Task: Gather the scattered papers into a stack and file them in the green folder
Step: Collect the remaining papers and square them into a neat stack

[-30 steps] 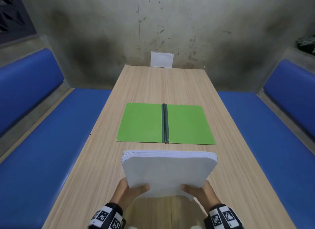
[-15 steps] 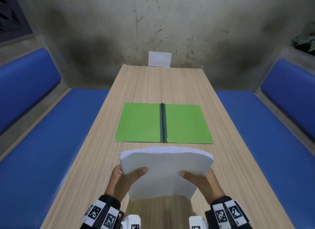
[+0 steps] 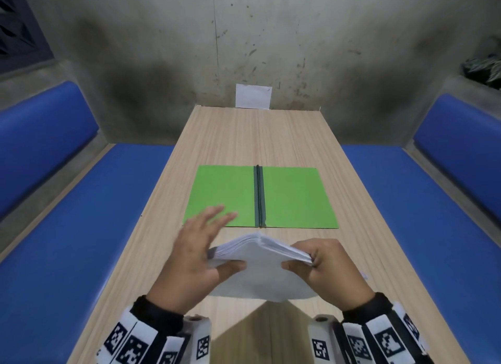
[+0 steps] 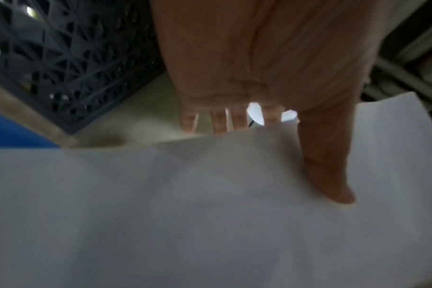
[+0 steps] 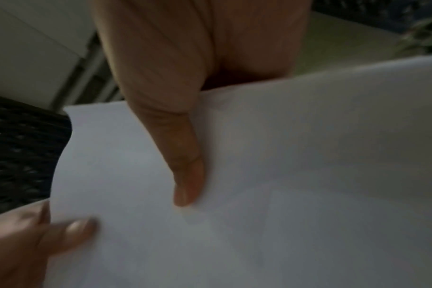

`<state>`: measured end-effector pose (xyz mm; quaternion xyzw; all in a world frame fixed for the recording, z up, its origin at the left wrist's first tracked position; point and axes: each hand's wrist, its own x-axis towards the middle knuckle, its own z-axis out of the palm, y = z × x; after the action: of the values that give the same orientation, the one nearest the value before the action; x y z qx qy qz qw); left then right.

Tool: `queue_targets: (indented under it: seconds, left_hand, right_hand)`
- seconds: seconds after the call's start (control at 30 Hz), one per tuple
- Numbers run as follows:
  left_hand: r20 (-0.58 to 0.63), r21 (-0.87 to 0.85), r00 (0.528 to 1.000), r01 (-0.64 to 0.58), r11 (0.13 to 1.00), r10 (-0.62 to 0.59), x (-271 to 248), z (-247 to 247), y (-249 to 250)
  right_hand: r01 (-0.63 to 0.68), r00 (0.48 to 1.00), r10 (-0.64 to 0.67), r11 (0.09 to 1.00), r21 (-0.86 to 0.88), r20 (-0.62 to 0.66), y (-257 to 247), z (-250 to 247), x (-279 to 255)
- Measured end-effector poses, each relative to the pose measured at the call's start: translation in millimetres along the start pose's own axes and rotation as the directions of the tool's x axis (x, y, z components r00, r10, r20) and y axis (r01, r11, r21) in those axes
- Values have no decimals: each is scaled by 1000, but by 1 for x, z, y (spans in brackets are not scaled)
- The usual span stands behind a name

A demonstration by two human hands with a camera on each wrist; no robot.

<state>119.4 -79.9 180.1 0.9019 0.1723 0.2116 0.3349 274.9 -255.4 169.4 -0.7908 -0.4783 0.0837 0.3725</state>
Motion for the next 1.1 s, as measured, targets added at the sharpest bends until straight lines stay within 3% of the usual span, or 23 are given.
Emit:
queue_targets:
  seconds: [0.1,0.23,0.37,0.43,0.53,0.57,0.67,0.77,0.87,0.97,1.1]
  left_hand:
    - [100,-311,992,108,944,-81,0,11,3]
    - [91,-507,946,312,803,-310,-8,14,-12]
    - [94,-647,910,364,670,-403,-18,-3,-27]
    - [107,-690,921,341,639,-375,-22,-9,-34]
    - [109,-694,922,339,636,-373,-26,-5,-43]
    - [108,-698,922,337,632,-372,-26,-2,-41]
    - [5,-723,924,268,637,-382,-22,13,-34]
    - [-89,-681,920,223,697,-381,-22,26,-26]
    - [-71,-711,916,231,664,-394,-32,46,-33]
    - [-99,-661,906,248,708,-410,-46,69,-49]
    - [-90,-673,906,252,695,-415,-46,76,-47]
  right_hand:
    - [33,999,-33,999,-35,-7,-5,0,0]
    - [-154,984,157,987,39,-83,16,-10,-8]
    - [-340,889,403,899,275,-219,53,-23,-20]
    - [-425,846,515,808,409,-137,65,-26,-25]
    - [-432,869,482,622,653,116,69,-17,-29]
    - [-427,872,467,575,698,148,68,-14,-29]
    - [-319,883,469,641,698,-28,55,-9,-26]
    - [-159,877,421,709,687,-231,38,-2,-26]
    - [-189,842,486,670,718,-232,36,27,-37]
    - [-240,828,520,667,705,-210,46,53,-50]
    - [-207,806,541,637,743,-240,45,52,-47]
